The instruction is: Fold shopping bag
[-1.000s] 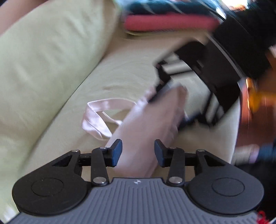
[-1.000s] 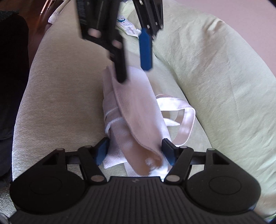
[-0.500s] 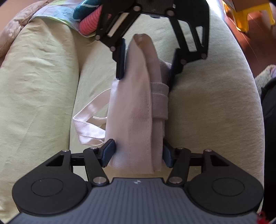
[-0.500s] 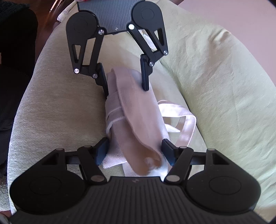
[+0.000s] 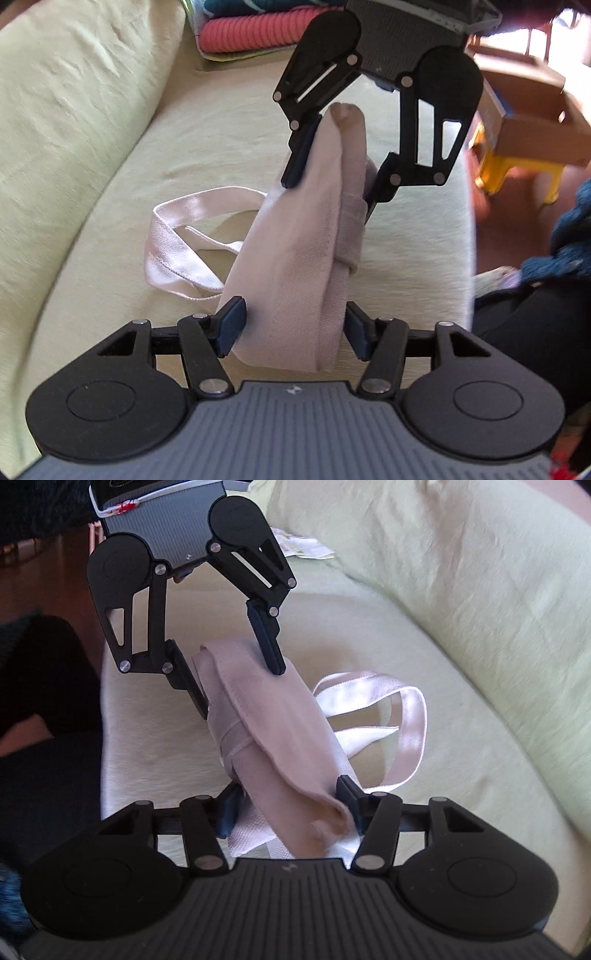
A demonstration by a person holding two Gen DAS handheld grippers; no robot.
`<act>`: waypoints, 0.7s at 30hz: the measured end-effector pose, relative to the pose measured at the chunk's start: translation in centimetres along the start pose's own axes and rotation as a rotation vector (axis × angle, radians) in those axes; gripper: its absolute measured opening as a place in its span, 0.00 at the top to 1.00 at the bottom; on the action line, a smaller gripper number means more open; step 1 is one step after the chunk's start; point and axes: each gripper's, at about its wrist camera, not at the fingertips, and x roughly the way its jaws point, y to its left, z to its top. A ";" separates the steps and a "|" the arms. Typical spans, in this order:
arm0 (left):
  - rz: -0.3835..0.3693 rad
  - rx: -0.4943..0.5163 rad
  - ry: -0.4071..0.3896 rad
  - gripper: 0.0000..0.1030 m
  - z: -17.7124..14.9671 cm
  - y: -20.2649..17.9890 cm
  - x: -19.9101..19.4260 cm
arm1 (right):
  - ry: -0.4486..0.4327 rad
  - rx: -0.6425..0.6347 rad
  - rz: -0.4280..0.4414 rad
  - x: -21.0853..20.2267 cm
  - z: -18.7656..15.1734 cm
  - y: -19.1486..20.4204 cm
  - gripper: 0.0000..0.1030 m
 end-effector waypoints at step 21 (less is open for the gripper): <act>-0.158 -0.652 -0.125 0.35 -1.0 11.7 0.4 | 0.101 0.755 0.636 6.1 -2.7 -17.8 0.50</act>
